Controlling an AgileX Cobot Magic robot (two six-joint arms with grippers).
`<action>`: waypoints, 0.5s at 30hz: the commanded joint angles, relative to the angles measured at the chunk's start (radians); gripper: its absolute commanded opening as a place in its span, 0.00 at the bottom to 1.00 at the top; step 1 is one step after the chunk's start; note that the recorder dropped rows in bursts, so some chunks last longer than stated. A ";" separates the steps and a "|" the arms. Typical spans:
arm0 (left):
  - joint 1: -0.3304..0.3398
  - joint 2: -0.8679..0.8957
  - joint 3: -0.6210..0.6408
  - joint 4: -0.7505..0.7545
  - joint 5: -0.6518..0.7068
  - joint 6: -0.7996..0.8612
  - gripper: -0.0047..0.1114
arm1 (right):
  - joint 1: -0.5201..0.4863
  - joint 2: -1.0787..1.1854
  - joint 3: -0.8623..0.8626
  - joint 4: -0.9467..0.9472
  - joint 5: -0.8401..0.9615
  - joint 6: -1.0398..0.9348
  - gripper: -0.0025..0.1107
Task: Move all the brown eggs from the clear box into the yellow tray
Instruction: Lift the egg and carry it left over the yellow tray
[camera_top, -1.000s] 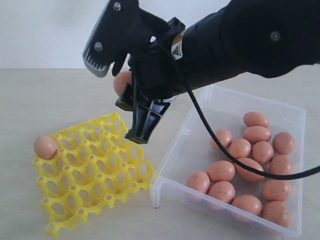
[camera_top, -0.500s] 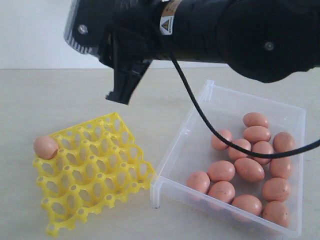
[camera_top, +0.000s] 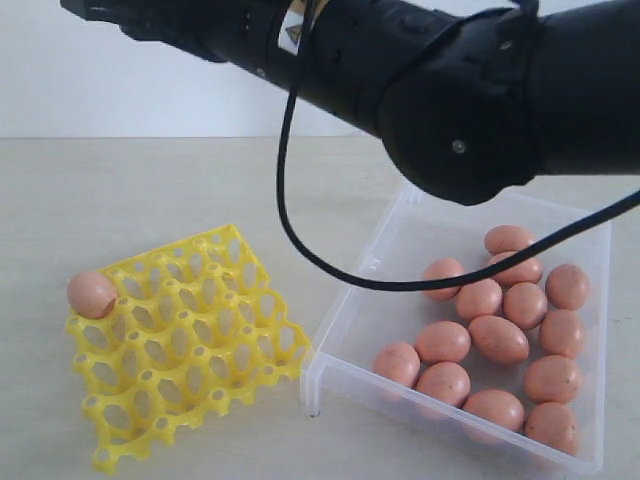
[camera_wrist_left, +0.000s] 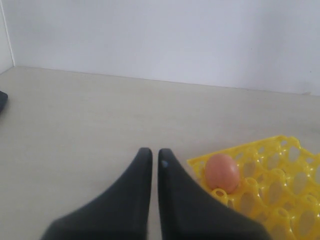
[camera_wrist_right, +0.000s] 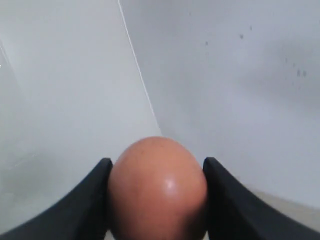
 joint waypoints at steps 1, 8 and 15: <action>0.003 -0.003 0.003 0.002 -0.006 0.000 0.08 | 0.000 0.061 0.000 -0.150 -0.003 0.386 0.02; 0.003 -0.003 0.003 0.002 -0.006 0.000 0.08 | -0.096 0.244 -0.078 -0.815 -0.295 1.150 0.02; 0.003 -0.003 0.003 0.002 -0.006 0.000 0.08 | -0.159 0.492 -0.283 -0.911 -0.640 1.299 0.02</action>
